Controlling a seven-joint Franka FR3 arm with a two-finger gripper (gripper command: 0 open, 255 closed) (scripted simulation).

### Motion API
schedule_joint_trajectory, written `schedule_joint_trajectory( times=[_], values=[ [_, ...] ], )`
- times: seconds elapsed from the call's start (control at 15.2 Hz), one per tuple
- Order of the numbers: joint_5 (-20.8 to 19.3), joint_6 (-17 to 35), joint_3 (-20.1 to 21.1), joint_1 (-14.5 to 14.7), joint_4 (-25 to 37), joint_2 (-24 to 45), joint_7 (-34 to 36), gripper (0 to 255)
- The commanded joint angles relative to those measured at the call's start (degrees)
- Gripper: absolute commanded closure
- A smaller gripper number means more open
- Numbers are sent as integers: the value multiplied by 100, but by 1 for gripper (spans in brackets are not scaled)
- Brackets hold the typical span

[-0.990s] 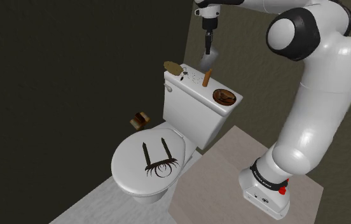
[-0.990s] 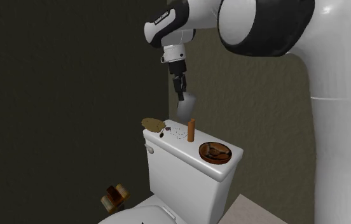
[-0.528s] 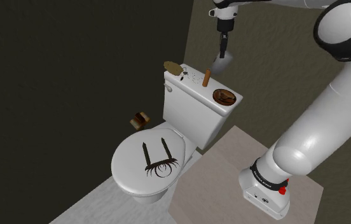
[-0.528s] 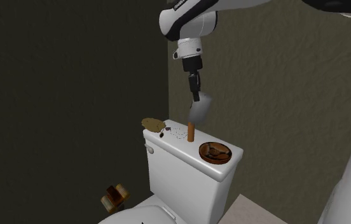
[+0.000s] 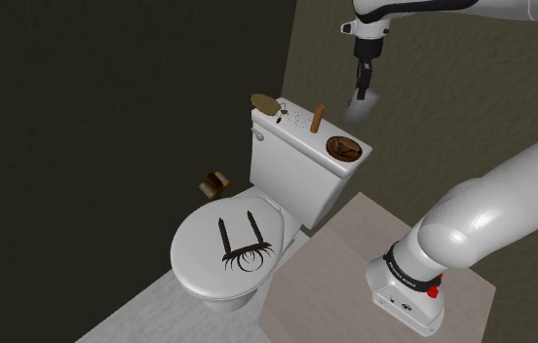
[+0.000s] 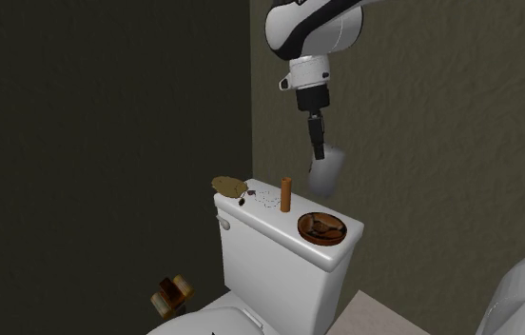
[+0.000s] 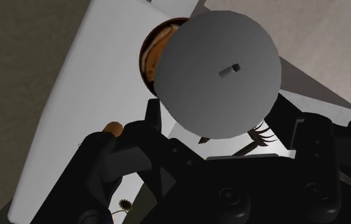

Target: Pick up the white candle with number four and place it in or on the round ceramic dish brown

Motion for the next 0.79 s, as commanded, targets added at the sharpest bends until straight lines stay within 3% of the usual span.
schedule_joint_trajectory(
  times=[0.0,0.73],
  values=[
    [-12,124,-10,-7,-137,-16,10,255],
    [-27,968,-69,-29,-842,129,96,255]
  ],
)
